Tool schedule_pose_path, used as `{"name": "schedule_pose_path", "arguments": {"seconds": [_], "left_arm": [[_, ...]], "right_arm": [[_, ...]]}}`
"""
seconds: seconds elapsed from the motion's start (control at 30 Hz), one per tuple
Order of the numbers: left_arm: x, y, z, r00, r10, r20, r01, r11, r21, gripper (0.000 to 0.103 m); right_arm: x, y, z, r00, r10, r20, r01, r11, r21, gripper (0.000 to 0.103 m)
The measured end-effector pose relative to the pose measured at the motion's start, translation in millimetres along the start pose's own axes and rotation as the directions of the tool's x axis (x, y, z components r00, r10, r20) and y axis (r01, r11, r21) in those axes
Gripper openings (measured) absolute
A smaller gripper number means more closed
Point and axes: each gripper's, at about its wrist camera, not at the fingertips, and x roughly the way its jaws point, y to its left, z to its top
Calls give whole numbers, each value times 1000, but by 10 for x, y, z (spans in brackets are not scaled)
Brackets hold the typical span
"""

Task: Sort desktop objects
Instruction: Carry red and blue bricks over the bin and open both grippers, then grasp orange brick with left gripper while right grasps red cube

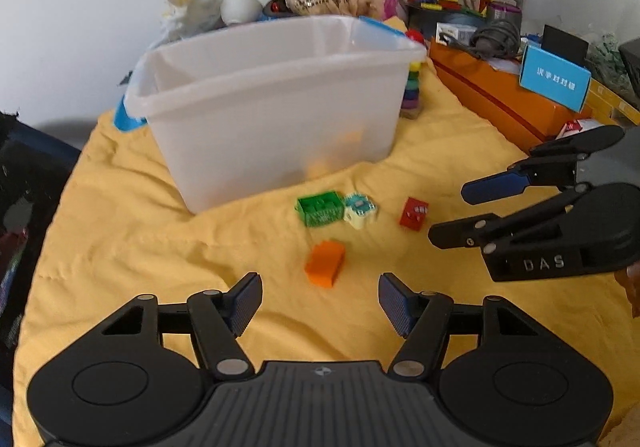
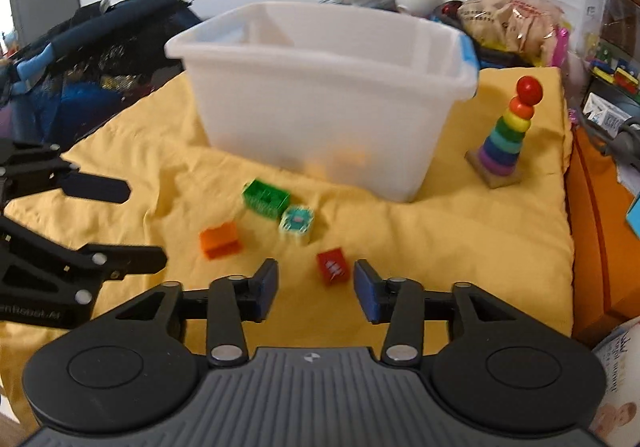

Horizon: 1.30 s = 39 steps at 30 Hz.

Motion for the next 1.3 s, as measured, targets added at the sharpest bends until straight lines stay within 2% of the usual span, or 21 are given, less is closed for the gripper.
{"name": "schedule_pose_path", "arguments": {"seconds": [0.23,0.3,0.47,0.6,0.63,0.73,0.87,0.97,1.17,1.3], "left_arm": [[73,-53,-111,999,-36,-35,36,999,13,68],[102,-54,-93,999,-37,-33,37,999,23,68],[277,-8,50,999,-25,-30,26,999,46,68],[416,36,126,999,-27,-45,30,998,51,67],[445,65,138,998,-37,-51,39,998,40,66],[469,139,171,998,-57,-38,57,998,-2,64],[550,231,216,998,-54,-42,51,997,-55,51],[624,321,219,997,-56,-61,51,995,-83,39],[666,227,227,987,-139,-85,135,989,-57,38],[703,35,179,982,-142,-126,145,989,21,32]], "right_arm": [[81,38,-175,998,5,-64,-7,1000,-17,53],[98,30,-164,998,10,-60,-11,1000,-12,51],[236,-1,-32,999,-40,-36,39,998,-39,48],[447,-82,40,998,-35,-60,33,999,-30,33],[487,-91,41,997,-35,-69,32,999,-38,24],[476,-108,15,996,-19,-85,16,999,-33,24],[242,-87,-75,997,-26,-77,22,999,-48,24],[153,-132,-202,995,10,-104,-9,1000,10,24],[125,-103,-347,992,7,-129,-3,1000,30,24],[102,-66,-346,993,4,-116,-2,1000,17,24]]}}
